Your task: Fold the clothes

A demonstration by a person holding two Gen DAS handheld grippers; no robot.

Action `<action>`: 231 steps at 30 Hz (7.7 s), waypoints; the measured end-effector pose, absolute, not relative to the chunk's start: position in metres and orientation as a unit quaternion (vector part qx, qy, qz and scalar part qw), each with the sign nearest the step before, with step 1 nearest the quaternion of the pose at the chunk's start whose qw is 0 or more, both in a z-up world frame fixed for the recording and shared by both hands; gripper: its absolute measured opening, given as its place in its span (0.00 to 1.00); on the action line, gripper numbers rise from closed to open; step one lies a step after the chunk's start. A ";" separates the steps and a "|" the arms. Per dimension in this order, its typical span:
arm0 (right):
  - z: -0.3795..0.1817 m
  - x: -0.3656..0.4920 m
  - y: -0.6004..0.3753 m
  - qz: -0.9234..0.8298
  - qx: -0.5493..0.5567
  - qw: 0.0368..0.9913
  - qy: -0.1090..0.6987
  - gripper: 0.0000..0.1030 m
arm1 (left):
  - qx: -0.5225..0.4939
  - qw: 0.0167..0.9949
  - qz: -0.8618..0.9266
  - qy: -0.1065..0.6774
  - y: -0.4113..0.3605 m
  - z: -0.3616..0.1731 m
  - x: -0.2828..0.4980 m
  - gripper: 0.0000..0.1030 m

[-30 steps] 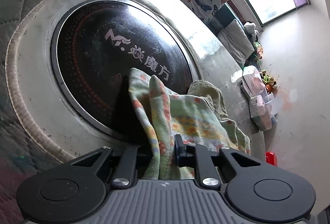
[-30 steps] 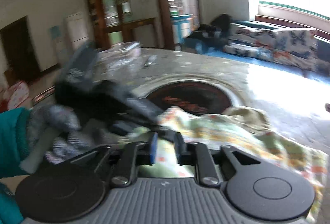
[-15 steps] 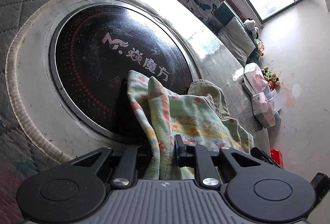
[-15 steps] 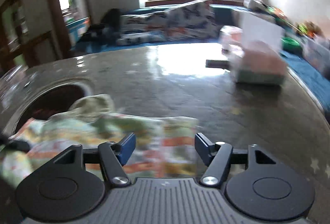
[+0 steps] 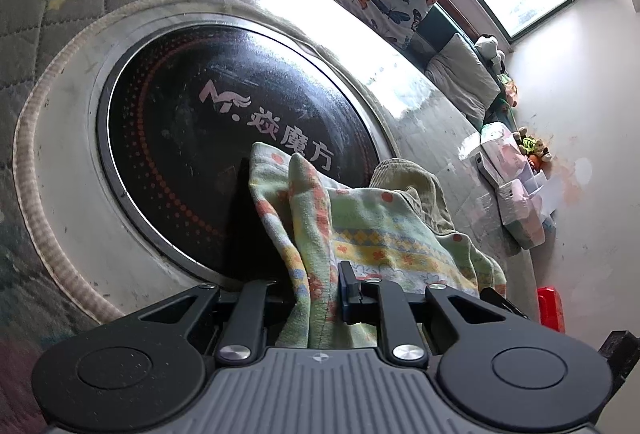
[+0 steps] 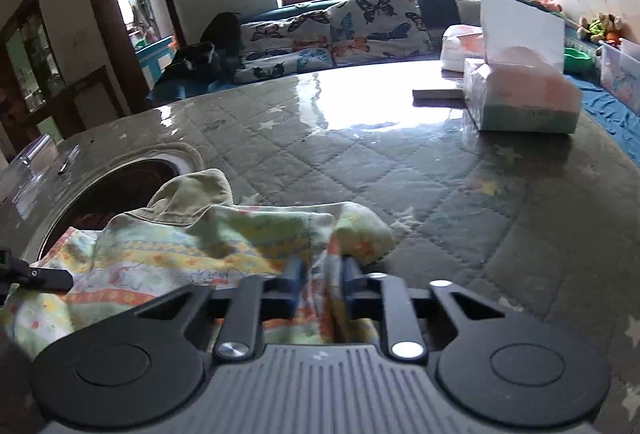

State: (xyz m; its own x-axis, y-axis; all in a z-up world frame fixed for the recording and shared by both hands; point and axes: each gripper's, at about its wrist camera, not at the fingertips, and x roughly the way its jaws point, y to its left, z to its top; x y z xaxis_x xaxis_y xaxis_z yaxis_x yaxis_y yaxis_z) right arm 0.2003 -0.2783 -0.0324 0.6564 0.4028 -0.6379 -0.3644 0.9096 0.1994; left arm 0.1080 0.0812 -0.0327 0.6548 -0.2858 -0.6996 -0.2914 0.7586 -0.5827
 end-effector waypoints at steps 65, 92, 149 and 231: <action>0.034 0.175 -0.402 0.088 0.067 0.955 0.276 0.07 | -0.205 0.883 -0.149 0.396 -0.082 0.041 0.208 0.10; -0.017 0.174 -0.410 0.096 0.061 0.935 0.337 0.54 | -0.145 0.891 -0.108 0.417 -0.096 0.008 0.222 0.39; -0.017 0.136 -0.369 0.110 -0.036 0.937 0.329 0.60 | -0.064 0.877 -0.238 0.413 -0.182 -0.013 0.174 0.25; -0.020 0.009 -0.315 -0.010 -0.004 0.945 0.328 1.00 | -0.052 0.920 -0.179 0.345 -0.109 0.000 0.035 1.00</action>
State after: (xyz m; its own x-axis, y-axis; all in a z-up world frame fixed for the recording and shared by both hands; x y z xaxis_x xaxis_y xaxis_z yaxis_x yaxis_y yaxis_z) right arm 0.0085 -0.3153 -0.0202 0.7845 -0.0204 -0.6198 0.0157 0.9998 -0.0130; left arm 0.0349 -0.1089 0.0001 0.6986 -0.3648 -0.6155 0.2936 0.9307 -0.2184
